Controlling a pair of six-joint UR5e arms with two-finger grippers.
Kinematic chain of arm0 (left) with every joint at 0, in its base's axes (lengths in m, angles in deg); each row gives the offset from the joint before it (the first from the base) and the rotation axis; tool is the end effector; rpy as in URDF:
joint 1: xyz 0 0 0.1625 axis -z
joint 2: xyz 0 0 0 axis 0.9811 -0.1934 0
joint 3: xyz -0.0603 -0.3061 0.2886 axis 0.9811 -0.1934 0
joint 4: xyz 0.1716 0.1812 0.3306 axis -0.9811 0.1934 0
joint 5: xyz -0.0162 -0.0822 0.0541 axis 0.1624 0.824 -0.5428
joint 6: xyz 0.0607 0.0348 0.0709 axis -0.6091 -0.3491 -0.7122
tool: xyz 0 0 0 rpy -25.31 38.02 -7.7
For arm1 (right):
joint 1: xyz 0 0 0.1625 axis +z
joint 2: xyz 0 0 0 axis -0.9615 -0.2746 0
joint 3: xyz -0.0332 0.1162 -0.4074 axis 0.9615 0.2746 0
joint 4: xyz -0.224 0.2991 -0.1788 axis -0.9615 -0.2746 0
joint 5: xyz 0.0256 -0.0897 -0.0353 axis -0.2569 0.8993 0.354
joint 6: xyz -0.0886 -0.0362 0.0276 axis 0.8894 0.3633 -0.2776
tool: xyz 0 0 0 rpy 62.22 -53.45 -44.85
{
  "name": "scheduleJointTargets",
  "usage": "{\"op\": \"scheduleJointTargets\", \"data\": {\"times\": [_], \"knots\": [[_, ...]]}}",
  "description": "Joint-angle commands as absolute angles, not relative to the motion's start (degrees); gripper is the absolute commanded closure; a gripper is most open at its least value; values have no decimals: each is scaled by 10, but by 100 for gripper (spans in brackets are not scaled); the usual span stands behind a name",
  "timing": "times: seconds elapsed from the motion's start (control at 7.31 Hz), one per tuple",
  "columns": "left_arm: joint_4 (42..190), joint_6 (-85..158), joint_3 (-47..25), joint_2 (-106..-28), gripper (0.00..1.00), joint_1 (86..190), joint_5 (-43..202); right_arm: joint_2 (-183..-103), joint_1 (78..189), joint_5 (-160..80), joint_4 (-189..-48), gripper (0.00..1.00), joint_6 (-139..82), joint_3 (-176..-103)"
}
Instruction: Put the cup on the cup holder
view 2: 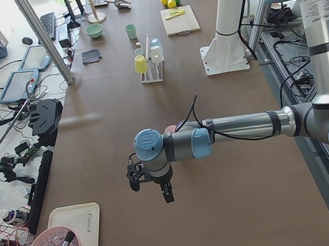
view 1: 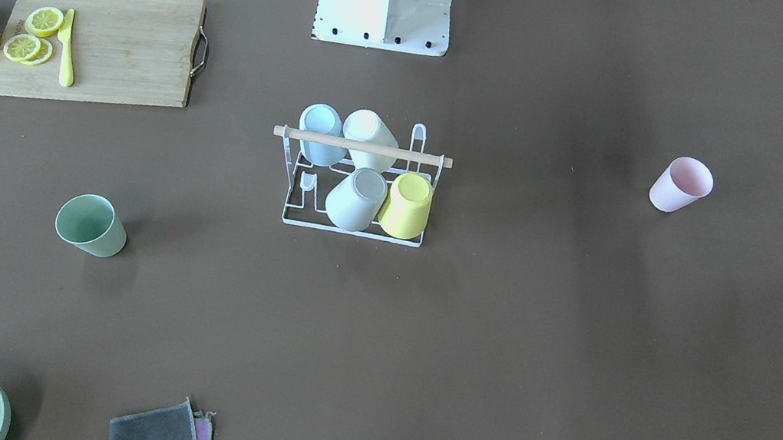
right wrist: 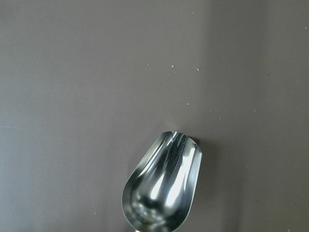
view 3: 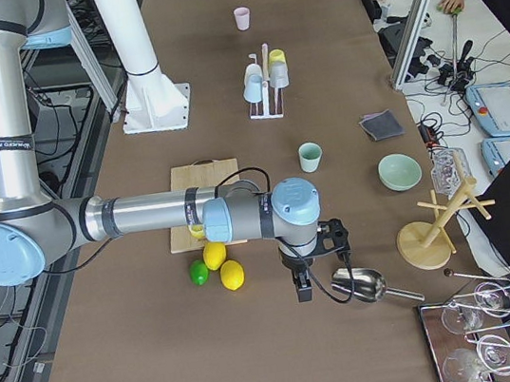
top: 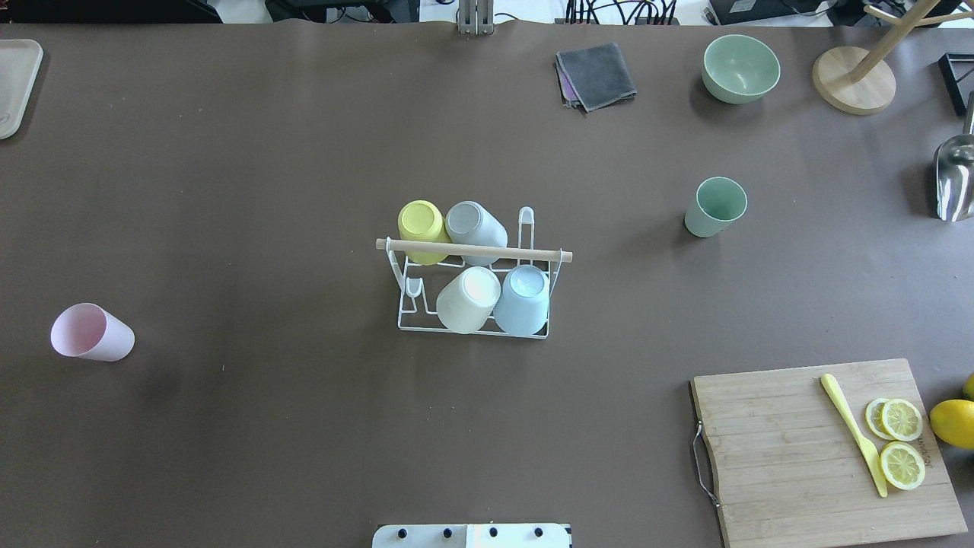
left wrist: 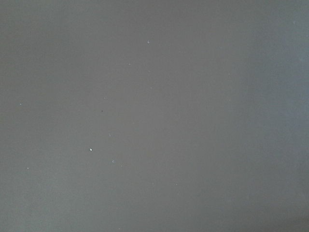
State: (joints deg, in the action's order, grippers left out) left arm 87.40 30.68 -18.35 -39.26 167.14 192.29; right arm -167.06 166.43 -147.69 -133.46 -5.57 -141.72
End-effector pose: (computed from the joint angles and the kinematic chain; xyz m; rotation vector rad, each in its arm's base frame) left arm -0.0509 -0.4319 0.6573 -0.1051 0.7673 -0.1303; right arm 0.0879 -0.4626 0.6494 0.0596 -0.7032 -0.0649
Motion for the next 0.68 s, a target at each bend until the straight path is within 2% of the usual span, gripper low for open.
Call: {"op": "scheduleJointTargets", "data": {"times": [0.0, 0.55], "knots": [[874, 308, -183, -392, 1, 1673, 1923, -1672, 1664, -1478, -1335, 0, -56, -1418], [874, 308, -186, -392, 1, 1674, 1925, -1673, 1666, -1483, -1336, 0, -56, -1418]]}}
